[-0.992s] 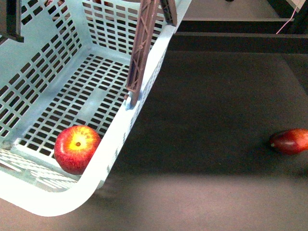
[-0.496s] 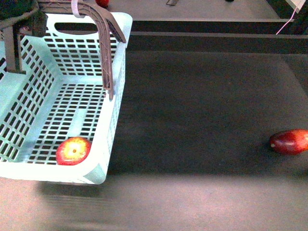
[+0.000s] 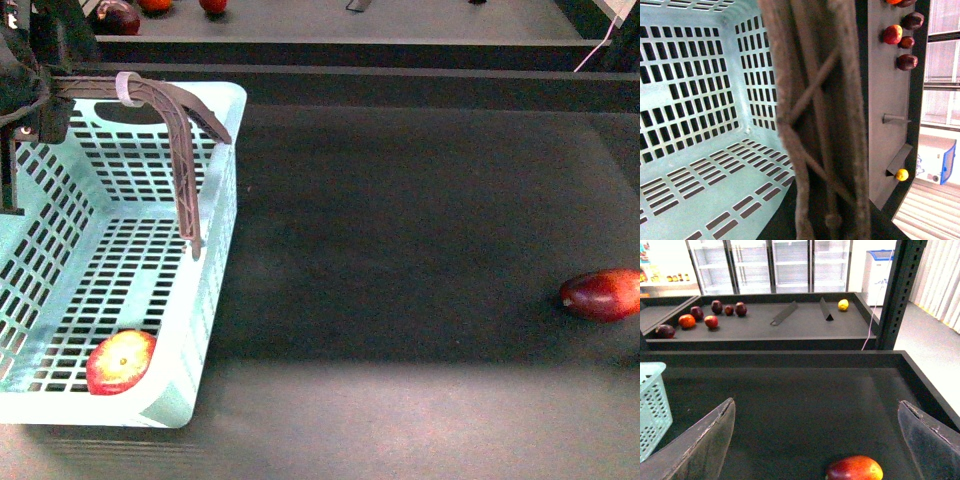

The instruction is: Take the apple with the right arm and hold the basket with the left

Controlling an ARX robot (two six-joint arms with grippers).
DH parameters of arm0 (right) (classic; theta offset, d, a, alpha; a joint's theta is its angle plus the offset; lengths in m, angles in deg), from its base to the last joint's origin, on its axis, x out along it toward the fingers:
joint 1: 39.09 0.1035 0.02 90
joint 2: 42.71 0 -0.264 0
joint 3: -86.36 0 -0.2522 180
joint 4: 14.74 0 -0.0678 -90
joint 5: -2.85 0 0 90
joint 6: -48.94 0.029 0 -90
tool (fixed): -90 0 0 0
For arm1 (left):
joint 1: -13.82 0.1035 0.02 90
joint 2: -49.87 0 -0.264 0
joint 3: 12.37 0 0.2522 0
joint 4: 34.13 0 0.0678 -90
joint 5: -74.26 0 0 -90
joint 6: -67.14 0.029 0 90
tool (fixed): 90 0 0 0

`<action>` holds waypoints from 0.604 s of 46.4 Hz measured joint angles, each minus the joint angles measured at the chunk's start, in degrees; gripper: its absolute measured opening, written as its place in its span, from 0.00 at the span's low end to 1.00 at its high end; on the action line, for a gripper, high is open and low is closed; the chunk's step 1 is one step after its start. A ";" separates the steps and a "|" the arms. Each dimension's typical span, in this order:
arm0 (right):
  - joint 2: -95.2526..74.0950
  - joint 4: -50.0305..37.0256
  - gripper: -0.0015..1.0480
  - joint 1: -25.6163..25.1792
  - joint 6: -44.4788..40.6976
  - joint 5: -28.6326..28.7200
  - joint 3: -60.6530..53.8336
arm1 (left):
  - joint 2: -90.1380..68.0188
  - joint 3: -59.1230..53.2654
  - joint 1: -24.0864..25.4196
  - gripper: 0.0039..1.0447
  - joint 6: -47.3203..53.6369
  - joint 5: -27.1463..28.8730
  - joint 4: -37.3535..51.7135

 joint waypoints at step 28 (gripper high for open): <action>0.00 0.00 0.91 0.00 0.00 0.00 0.00 | 6.62 -3.67 -1.36 0.59 1.81 1.29 -2.99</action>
